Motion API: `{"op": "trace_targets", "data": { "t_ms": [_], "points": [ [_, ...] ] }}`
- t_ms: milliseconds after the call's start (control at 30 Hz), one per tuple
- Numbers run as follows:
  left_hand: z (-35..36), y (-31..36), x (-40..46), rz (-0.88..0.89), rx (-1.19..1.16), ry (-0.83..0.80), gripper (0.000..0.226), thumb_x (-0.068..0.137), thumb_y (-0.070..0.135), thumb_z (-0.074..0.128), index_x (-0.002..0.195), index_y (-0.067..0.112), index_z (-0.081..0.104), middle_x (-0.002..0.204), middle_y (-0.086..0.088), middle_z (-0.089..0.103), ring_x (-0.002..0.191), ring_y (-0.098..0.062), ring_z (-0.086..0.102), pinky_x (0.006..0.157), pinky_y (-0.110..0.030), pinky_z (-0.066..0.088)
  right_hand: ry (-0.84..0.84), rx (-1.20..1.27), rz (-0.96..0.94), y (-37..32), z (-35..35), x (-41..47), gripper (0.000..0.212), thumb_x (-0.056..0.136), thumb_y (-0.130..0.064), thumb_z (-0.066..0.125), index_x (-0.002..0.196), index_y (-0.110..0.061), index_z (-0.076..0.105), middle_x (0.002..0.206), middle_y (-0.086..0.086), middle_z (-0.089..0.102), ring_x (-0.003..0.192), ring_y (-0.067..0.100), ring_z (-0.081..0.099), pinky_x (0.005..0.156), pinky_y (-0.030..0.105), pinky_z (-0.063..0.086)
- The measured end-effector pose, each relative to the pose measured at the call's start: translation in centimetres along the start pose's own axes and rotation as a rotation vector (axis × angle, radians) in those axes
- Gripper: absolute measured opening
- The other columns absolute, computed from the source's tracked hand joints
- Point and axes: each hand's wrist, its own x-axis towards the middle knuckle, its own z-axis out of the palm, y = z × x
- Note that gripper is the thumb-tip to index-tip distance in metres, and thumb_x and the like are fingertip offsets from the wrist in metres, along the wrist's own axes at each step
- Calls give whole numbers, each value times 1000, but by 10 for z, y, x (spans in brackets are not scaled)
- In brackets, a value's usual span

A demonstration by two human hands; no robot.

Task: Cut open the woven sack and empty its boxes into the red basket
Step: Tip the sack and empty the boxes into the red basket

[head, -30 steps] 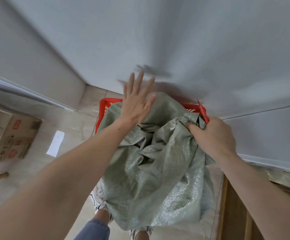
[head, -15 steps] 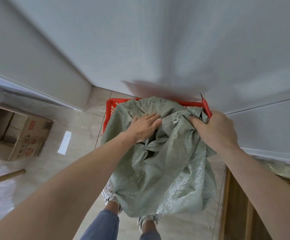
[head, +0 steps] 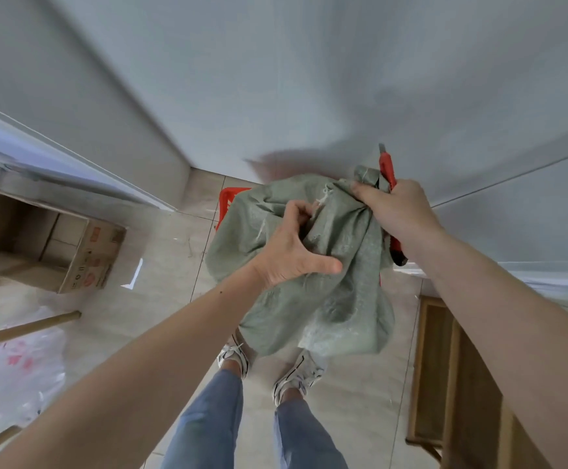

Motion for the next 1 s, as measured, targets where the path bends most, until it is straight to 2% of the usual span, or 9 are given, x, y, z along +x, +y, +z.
{"op": "trace_targets", "data": {
  "t_ms": [67,167,333,433,567,633,767,867,1000],
  "points": [
    [0,18,-5,39,19,32,129,38,64,92,137,16,24,129,-11,53,120,-20,60,105,-46,50,-39,67,10,-18,-6,-11,34,84,-37,74,93,-4,72,90,14,75,81,28,73,80,44,58],
    [2,40,-17,98,11,14,152,46,56,92,157,24,-7,148,-11,44,135,-14,50,112,-35,43,-102,104,5,-42,-14,-25,26,85,-35,74,86,-9,70,80,6,72,75,23,72,75,36,57],
    [5,78,-44,187,42,13,129,71,19,77,155,15,-21,161,-14,28,140,-7,40,103,-8,38,-175,142,49,-67,-18,-46,26,85,-35,75,87,-10,67,76,5,72,62,17,70,56,24,54],
    [4,91,-52,196,70,88,97,94,9,63,158,15,-11,157,-16,35,136,-10,48,108,-24,45,-217,180,121,-77,-20,-59,30,85,-36,75,93,-9,66,78,6,73,62,17,70,52,23,52],
    [4,105,-61,142,-23,198,72,97,21,58,158,16,19,146,-17,50,132,-29,53,110,-50,44,-254,252,187,-88,-21,-76,39,86,-38,75,108,-7,66,85,9,73,65,19,70,50,23,52],
    [7,115,-66,130,-61,226,57,96,24,61,148,12,40,135,-15,60,123,-28,60,106,-49,49,-229,225,177,-91,-22,-83,44,85,-43,74,110,-7,65,89,9,73,70,20,70,55,24,53],
    [14,135,-73,82,-159,278,36,97,14,63,132,7,55,111,-8,70,99,-16,70,85,-28,57,-142,1,89,-94,-37,-94,61,84,-67,58,102,-9,61,81,3,66,68,19,64,58,28,49],
    [17,152,-78,4,-224,330,27,97,14,64,122,8,60,99,-3,73,84,-8,72,74,-21,57,-121,-132,-66,-84,-50,-102,84,74,-85,50,120,-14,50,104,-1,63,95,18,64,71,33,49],
    [16,166,-80,-106,-254,317,27,96,22,65,119,7,62,112,-18,72,95,-25,72,85,-39,61,-214,-210,-422,-66,-61,-118,97,62,-66,81,141,-35,36,137,-15,50,119,7,52,98,30,44]
  ]
}}
